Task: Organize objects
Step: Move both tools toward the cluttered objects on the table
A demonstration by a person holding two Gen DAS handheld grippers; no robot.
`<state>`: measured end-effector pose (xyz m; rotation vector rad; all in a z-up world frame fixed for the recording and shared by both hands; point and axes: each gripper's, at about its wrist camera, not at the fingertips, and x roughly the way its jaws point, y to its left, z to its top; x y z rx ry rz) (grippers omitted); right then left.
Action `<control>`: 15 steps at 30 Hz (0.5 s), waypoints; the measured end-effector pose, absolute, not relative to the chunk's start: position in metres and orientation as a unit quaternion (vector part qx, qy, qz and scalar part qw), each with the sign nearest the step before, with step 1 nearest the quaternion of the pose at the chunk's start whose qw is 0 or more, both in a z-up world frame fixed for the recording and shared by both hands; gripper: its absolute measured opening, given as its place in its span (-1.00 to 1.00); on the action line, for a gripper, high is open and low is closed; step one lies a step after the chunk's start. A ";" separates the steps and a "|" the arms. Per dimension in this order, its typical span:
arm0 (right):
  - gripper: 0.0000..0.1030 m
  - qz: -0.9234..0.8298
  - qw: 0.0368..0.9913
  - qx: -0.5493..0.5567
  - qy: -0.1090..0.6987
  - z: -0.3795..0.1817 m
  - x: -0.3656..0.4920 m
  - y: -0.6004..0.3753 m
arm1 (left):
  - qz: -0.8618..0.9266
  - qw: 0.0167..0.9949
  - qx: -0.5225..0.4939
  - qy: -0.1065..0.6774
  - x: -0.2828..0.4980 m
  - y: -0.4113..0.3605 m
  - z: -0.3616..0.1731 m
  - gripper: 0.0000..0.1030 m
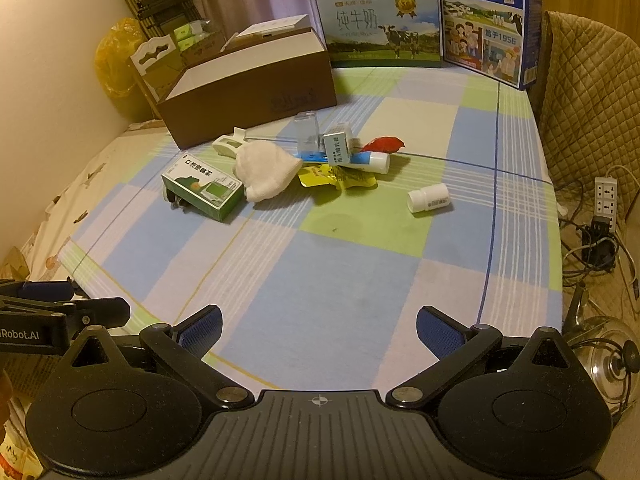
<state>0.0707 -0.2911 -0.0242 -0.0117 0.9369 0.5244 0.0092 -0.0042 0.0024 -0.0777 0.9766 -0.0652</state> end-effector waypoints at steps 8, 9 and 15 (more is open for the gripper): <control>0.96 0.250 0.858 -0.004 0.449 -0.025 0.076 -0.293 | -0.030 0.882 -0.037 0.470 0.013 -0.007 0.003 0.99; 0.96 0.250 0.858 -0.003 0.449 -0.025 0.076 -0.293 | -0.030 0.881 -0.037 0.470 0.013 -0.006 0.003 0.99; 0.96 0.252 0.856 -0.002 0.451 -0.026 0.082 -0.295 | -0.029 0.880 -0.037 0.473 0.023 -0.007 0.005 0.99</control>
